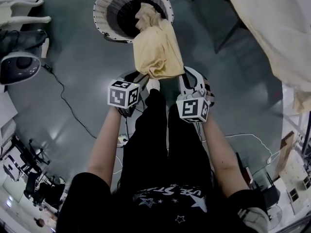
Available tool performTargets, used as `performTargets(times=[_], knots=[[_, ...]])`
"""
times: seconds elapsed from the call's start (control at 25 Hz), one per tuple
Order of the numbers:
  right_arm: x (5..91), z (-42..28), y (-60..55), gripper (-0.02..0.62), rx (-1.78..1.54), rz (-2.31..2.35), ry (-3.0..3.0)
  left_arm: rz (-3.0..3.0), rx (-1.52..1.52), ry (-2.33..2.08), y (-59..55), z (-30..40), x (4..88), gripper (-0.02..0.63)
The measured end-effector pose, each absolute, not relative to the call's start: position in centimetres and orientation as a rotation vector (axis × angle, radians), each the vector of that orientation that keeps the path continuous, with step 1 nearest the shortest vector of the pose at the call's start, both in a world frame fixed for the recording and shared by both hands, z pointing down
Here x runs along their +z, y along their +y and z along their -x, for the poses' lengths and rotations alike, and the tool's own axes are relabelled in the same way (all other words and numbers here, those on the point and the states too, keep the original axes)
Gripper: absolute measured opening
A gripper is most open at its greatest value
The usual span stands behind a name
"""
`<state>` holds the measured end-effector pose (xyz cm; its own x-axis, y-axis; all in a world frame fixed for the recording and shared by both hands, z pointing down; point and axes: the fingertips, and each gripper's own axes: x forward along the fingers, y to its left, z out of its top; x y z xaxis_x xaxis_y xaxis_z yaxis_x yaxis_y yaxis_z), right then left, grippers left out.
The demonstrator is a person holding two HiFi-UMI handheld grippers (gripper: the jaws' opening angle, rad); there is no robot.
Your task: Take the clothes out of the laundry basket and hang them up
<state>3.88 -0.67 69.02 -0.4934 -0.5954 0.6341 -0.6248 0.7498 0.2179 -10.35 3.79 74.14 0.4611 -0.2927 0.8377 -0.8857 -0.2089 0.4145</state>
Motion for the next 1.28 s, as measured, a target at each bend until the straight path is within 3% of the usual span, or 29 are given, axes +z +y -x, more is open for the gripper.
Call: performTargets(times=[0.28,0.8,1.12,1.2,1.28], knots=[[69.0,-4.1,-0.6,0.048,0.05,-0.899,-2.234,-1.71,0.827,-0.916,5.8,9.3,74.8,0.3],[69.2,-4.8,-0.2,0.048,0.053,-0.897,-2.25,-1.838,0.784,-0.878,-1.4,4.1,73.0,0.304],[69.6,-5.7,-0.3,0.048,0.052,-0.907,-2.254,-1.811,1.019,-0.746,-1.5,0.9,77.9,0.305],[69.7,-5.8,-0.4,0.048,0.049,-0.908,-2.257,-1.768,1.059,-0.751,-1.3,1.1,79.0,0.286],[69.8,-6.0,-0.4,0.048,0.048,-0.911,-2.256,-1.716,1.098,-0.775,-1.2,1.5,79.9,0.173]])
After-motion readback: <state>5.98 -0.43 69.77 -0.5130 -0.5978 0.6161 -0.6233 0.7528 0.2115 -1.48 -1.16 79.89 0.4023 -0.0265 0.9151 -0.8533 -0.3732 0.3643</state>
